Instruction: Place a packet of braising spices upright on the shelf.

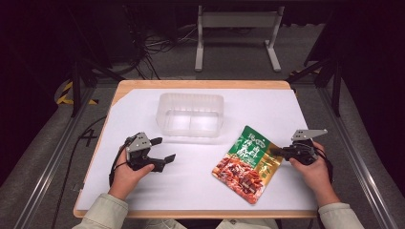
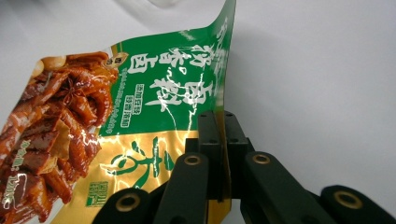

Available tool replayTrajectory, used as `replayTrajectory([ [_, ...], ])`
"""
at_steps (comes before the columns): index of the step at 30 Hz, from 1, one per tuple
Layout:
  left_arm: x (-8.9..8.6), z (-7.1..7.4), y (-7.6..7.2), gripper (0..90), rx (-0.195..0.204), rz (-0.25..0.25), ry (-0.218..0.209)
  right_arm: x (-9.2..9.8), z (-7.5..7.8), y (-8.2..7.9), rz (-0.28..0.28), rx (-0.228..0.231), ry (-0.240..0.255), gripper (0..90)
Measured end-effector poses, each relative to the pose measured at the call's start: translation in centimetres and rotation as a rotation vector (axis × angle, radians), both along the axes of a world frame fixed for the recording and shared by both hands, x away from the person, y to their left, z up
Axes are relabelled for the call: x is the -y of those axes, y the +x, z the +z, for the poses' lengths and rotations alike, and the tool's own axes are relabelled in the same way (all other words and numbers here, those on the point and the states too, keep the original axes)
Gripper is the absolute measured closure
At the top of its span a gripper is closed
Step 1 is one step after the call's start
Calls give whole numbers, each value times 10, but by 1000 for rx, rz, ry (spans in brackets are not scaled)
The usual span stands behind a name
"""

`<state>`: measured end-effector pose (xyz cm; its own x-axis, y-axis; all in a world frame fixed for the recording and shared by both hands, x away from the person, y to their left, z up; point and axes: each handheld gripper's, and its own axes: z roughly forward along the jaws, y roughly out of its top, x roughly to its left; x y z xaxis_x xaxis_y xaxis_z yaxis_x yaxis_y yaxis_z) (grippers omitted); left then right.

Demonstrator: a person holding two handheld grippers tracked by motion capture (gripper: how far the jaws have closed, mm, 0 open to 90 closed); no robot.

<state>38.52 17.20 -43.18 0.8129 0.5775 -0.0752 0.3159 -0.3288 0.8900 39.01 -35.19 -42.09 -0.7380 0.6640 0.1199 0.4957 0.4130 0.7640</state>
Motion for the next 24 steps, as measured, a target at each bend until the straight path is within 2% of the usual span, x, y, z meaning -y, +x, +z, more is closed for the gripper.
replayTrajectory([
  [7, 6, 6, -3, 142, 7, -19, -8, -5, 30, -14, 13, 106, 31, 900],
  [14, 17, 9, -3, 129, 43, -55, -2, -17, 58, -30, 53, 205, 43, 900],
  [20, 27, 16, -4, 131, 49, -77, -24, -27, 74, -40, 82, 264, 49, 900],
  [22, 29, 17, -4, 143, 56, -81, -26, -28, 76, -41, 85, 269, 52, 900],
  [24, 35, 20, -4, 152, 60, -100, -24, -33, 81, -44, 94, 288, 56, 900],
])
